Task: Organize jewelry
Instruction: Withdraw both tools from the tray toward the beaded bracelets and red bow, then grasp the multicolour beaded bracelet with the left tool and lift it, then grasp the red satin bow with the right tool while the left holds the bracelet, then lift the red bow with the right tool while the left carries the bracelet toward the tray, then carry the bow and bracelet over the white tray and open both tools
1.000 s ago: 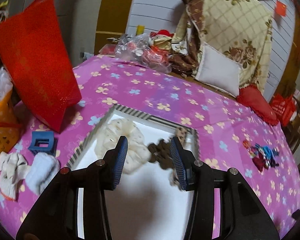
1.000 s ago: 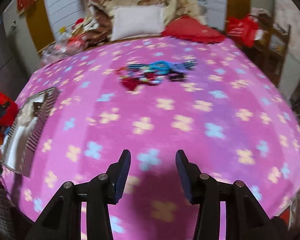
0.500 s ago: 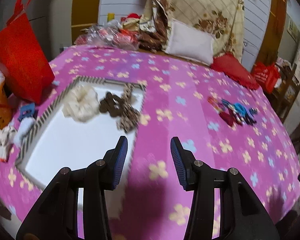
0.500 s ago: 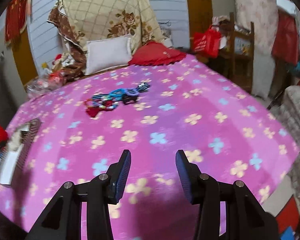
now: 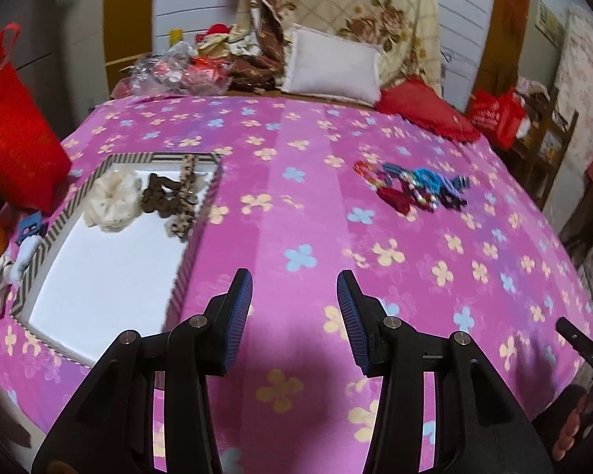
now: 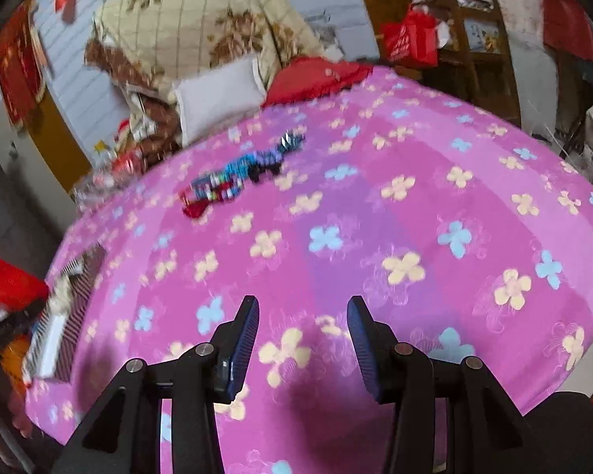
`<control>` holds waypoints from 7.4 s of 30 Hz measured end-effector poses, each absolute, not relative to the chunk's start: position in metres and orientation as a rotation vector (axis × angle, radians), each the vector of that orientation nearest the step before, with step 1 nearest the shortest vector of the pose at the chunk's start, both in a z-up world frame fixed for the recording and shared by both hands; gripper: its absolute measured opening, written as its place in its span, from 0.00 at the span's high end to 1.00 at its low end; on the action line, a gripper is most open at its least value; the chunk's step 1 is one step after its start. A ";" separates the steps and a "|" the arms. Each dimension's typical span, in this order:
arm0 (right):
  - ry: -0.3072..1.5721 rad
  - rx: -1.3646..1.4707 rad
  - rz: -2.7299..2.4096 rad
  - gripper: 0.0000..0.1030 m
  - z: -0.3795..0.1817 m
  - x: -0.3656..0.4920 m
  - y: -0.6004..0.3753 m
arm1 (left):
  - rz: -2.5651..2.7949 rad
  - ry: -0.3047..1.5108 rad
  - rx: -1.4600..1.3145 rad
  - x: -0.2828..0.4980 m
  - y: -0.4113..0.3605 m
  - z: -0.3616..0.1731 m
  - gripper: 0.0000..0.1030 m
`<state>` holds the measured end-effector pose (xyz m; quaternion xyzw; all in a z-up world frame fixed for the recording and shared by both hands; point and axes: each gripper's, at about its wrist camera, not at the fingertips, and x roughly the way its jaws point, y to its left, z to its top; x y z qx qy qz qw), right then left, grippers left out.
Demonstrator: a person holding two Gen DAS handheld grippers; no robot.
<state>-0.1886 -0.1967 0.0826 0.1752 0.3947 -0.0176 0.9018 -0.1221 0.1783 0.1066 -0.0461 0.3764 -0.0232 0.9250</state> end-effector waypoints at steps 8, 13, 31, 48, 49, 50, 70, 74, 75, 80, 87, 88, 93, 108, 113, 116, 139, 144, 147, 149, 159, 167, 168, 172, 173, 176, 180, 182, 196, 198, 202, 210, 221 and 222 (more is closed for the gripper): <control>0.873 0.256 -0.008 0.57 0.079 -0.145 -0.186 | -0.056 0.821 -0.051 -0.116 0.160 0.088 0.57; 0.882 0.244 -0.013 0.57 0.082 -0.087 -0.194 | -0.053 0.851 -0.067 -0.103 0.155 0.093 0.57; 0.903 0.348 0.002 0.56 0.050 0.019 -0.241 | -0.219 0.990 -0.033 0.069 0.060 0.074 0.42; 0.921 0.369 -0.001 0.56 0.043 0.021 -0.251 | -0.329 1.136 0.040 0.137 -0.008 0.027 0.92; 0.930 0.366 -0.002 0.56 0.041 0.021 -0.250 | -0.334 1.136 0.041 0.130 -0.005 0.028 0.92; 0.934 0.363 -0.003 0.56 0.040 0.020 -0.249 | -0.343 1.144 0.043 0.121 0.000 0.029 0.92; 0.896 0.408 0.086 0.56 0.043 0.001 -0.226 | -0.356 1.025 0.079 0.004 0.038 0.062 0.46; 0.912 0.360 0.085 0.56 0.044 0.004 -0.220 | -0.382 1.028 0.158 0.023 0.012 0.051 0.46; 0.914 0.350 0.084 0.56 0.043 0.005 -0.219 | -0.384 1.038 0.165 0.030 0.007 0.047 0.46; 0.934 0.341 0.100 0.56 0.039 0.008 -0.219 | -0.401 1.110 0.159 0.055 -0.008 0.031 0.91; 0.917 0.375 0.120 0.56 0.040 0.006 -0.221 | -0.437 1.024 -0.035 0.034 0.018 0.078 0.92; 0.908 0.378 0.128 0.56 0.041 0.005 -0.220 | -0.440 1.011 -0.047 0.029 0.021 0.084 0.92; 0.903 0.353 0.196 0.56 0.043 0.001 -0.204 | -0.395 0.946 -0.103 -0.001 0.054 0.109 0.92; 1.066 0.442 0.344 0.52 0.024 0.006 -0.128 | -0.286 0.997 -0.165 -0.024 0.148 0.054 0.92; 1.099 0.419 0.315 0.51 0.026 0.026 -0.095 | -0.290 1.017 -0.231 -0.014 0.173 0.036 0.92; 1.102 0.374 0.278 0.49 0.027 0.034 -0.076 | -0.318 1.012 -0.243 -0.011 0.177 0.031 0.85; 1.081 0.043 0.145 0.86 0.051 0.030 -0.008 | -0.412 0.926 -0.263 -0.032 0.189 0.055 1.00; 1.042 0.016 0.174 0.86 0.079 0.015 0.007 | -0.422 0.841 -0.325 -0.043 0.224 0.088 1.00; 1.020 0.004 0.184 0.86 0.093 0.005 0.013 | -0.404 0.874 -0.298 -0.038 0.227 0.083 0.98; 1.017 -0.002 0.185 0.86 0.098 -0.002 0.014 | -0.389 0.922 -0.278 -0.032 0.223 0.069 0.78; 1.023 0.051 0.243 0.86 0.099 -0.022 0.009 | -0.366 1.022 -0.143 -0.021 0.182 0.024 0.58; 1.016 0.074 0.285 0.86 0.092 -0.026 0.006 | -0.334 1.036 -0.160 -0.014 0.183 0.012 0.90; 1.018 0.078 0.287 0.86 0.090 -0.025 0.005 | -0.333 1.049 -0.160 -0.013 0.182 0.009 0.92; 1.035 0.086 0.282 0.86 0.083 -0.023 0.003 | -0.321 1.029 -0.201 -0.014 0.181 0.010 0.93; 1.036 0.085 0.280 0.86 0.083 -0.023 0.002 | -0.323 1.017 -0.212 -0.015 0.182 0.013 0.93; 1.028 0.083 0.276 0.86 0.088 -0.023 -0.001 | -0.339 0.950 -0.253 -0.023 0.191 0.036 0.93; 1.011 0.074 0.292 0.86 0.102 -0.027 0.007 | -0.355 0.826 -0.331 -0.042 0.221 0.077 0.93; 1.005 0.066 0.311 0.86 0.110 -0.029 0.018 | -0.342 0.776 -0.355 -0.050 0.238 0.093 0.93; 1.063 -0.019 0.631 0.86 0.122 -0.027 0.208 | 0.049 0.721 -0.549 -0.058 0.414 0.095 0.93; 1.095 -0.029 0.653 0.86 0.113 -0.023 0.233 | 0.131 0.741 -0.548 -0.051 0.430 0.086 0.93; 1.159 -0.052 0.677 0.86 0.085 -0.012 0.270 | 0.193 0.791 -0.611 -0.044 0.458 0.062 0.93; 1.245 -0.067 0.705 0.86 0.044 -0.006 0.300 | 0.308 0.824 -0.594 -0.037 0.475 0.047 0.93; 1.291 -0.098 0.810 0.86 0.034 -0.049 0.301 | 0.280 0.781 -0.634 -0.043 0.484 0.055 0.53; 1.290 -0.103 0.815 0.84 0.034 -0.052 0.301 | 0.277 0.770 -0.638 -0.045 0.484 0.056 0.51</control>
